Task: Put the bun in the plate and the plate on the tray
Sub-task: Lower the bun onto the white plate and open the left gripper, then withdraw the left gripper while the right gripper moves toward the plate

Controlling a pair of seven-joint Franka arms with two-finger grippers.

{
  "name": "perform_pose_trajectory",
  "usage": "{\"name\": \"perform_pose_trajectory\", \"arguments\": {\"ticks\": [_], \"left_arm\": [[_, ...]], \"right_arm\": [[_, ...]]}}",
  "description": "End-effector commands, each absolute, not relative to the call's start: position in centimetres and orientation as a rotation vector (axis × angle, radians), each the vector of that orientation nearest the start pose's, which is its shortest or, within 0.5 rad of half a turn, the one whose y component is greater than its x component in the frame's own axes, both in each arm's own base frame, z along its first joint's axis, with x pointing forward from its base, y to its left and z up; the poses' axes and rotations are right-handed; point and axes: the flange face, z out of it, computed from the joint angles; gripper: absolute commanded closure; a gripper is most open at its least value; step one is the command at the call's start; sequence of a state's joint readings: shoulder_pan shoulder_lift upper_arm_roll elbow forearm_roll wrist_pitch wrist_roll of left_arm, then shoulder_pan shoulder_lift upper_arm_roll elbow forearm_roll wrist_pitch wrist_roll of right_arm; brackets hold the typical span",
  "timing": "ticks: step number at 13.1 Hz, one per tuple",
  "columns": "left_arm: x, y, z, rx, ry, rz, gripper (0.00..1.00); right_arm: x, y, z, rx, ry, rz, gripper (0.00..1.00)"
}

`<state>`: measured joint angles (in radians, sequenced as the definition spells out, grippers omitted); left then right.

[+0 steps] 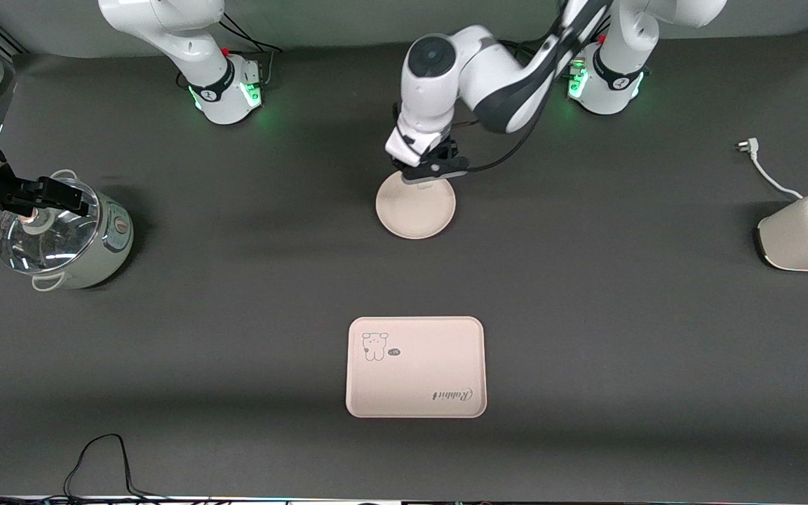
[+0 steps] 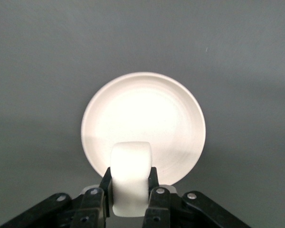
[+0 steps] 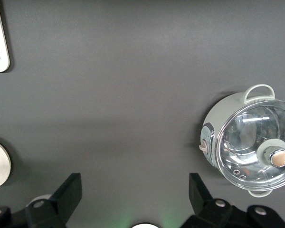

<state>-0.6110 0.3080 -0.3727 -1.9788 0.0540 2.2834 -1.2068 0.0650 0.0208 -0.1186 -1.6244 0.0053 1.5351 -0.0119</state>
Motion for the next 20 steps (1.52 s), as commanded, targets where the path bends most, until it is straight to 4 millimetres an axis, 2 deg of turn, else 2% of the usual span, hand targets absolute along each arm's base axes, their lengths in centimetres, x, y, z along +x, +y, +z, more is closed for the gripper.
{"name": "perform_pose_trajectory", "arguments": {"ticks": [1, 3, 5, 7, 8, 9, 11, 12, 14, 16, 18, 20], "left_arm": [[34.7, -51.8, 27.8, -3.149, -0.306, 0.074, 0.68], [34.7, -52.7, 23.9, -3.105, -0.282, 0.065, 0.68], [34.4, -53.4, 22.1, -3.105, -0.274, 0.056, 0.64], [34.0, -53.6, 21.5, -3.107, -0.263, 0.061, 0.52], [34.0, -53.6, 21.4, -3.107, -0.261, 0.061, 0.50], [34.1, -53.5, 21.5, -3.101, -0.260, 0.063, 0.39], [34.4, -53.2, 21.7, -3.091, -0.261, 0.064, 0.11], [34.8, -52.9, 22.3, -3.089, -0.267, 0.055, 0.10], [36.8, -51.5, 25.7, -3.076, -0.303, 0.013, 0.09], [38.6, -49.8, 30.4, -3.076, -0.305, -0.013, 0.08], [41.1, -46.5, 35.8, -3.089, -0.298, 0.001, 0.03], [44.0, -41.8, 40.9, -3.100, -0.310, 0.014, 0.00]], "right_arm": [[55.0, -2.9, 58.7, -3.156, 0.036, 0.156, 0.00], [55.0, -2.9, 58.7, -3.154, 0.036, 0.158, 0.00], [55.0, -2.9, 58.7, -3.156, 0.036, 0.156, 0.00], [55.0, -2.9, 58.7, -3.156, 0.036, 0.156, 0.00], [55.0, -2.9, 58.7, -3.154, 0.036, 0.158, 0.00], [55.0, -2.9, 58.7, -3.154, 0.036, 0.158, 0.00], [55.0, -2.9, 58.7, -3.156, 0.036, 0.159, 0.00], [55.0, -2.9, 58.7, -3.156, 0.036, 0.159, 0.00], [55.0, -2.9, 58.7, -3.156, 0.036, 0.159, 0.00], [54.9, -2.9, 58.7, -3.154, 0.036, 0.158, 0.00], [54.8, -2.6, 58.5, -3.154, 0.028, 0.168, 0.00], [54.0, -0.4, 58.5, -3.153, -0.020, 0.172, 0.00]]}}
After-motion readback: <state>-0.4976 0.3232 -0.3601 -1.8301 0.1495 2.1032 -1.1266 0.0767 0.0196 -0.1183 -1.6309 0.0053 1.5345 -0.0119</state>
